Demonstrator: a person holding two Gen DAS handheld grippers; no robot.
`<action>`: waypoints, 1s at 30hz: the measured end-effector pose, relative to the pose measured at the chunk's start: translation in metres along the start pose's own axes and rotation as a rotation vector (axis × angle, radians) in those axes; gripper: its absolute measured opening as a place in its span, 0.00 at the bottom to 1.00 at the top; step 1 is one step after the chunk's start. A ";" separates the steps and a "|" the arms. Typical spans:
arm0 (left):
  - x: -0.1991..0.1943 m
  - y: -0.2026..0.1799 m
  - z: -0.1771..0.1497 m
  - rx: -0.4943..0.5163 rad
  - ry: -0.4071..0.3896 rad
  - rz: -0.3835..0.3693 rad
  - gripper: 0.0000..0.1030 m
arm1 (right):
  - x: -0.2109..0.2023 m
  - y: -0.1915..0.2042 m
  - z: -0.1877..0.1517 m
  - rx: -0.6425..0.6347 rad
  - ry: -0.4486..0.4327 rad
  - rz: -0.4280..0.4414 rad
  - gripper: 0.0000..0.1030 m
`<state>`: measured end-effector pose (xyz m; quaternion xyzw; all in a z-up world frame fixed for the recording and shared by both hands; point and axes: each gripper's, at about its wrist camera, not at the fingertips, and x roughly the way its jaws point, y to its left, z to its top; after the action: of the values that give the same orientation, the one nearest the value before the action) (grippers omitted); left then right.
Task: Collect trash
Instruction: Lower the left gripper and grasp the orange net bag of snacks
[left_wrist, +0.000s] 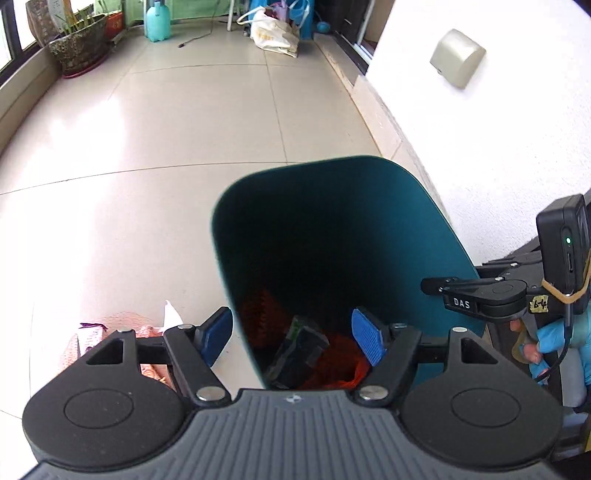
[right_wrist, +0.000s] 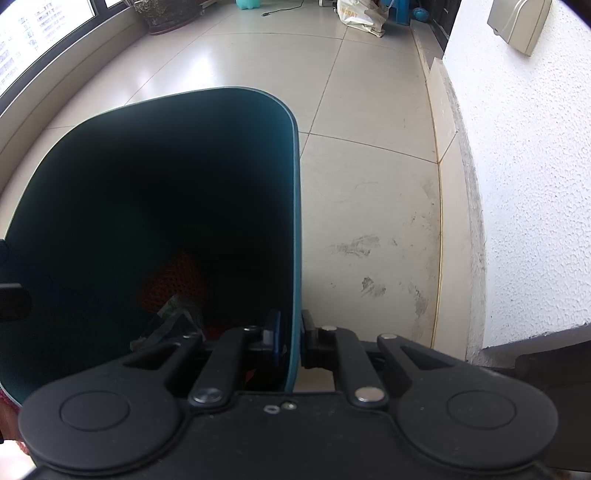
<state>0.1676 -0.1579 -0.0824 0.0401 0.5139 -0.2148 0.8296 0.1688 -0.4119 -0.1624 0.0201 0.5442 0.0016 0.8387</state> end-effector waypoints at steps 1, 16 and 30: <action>-0.005 0.012 0.000 -0.023 -0.012 0.014 0.72 | 0.000 0.000 0.000 0.000 0.000 0.000 0.09; 0.056 0.190 -0.033 -0.403 0.175 0.247 0.77 | 0.000 0.006 0.001 -0.004 0.005 -0.014 0.14; 0.176 0.146 -0.071 -0.224 0.315 0.366 0.77 | 0.004 0.014 0.001 -0.020 0.014 -0.026 0.15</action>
<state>0.2333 -0.0610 -0.2918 0.0732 0.6414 0.0057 0.7637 0.1719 -0.3980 -0.1647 0.0048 0.5503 -0.0037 0.8350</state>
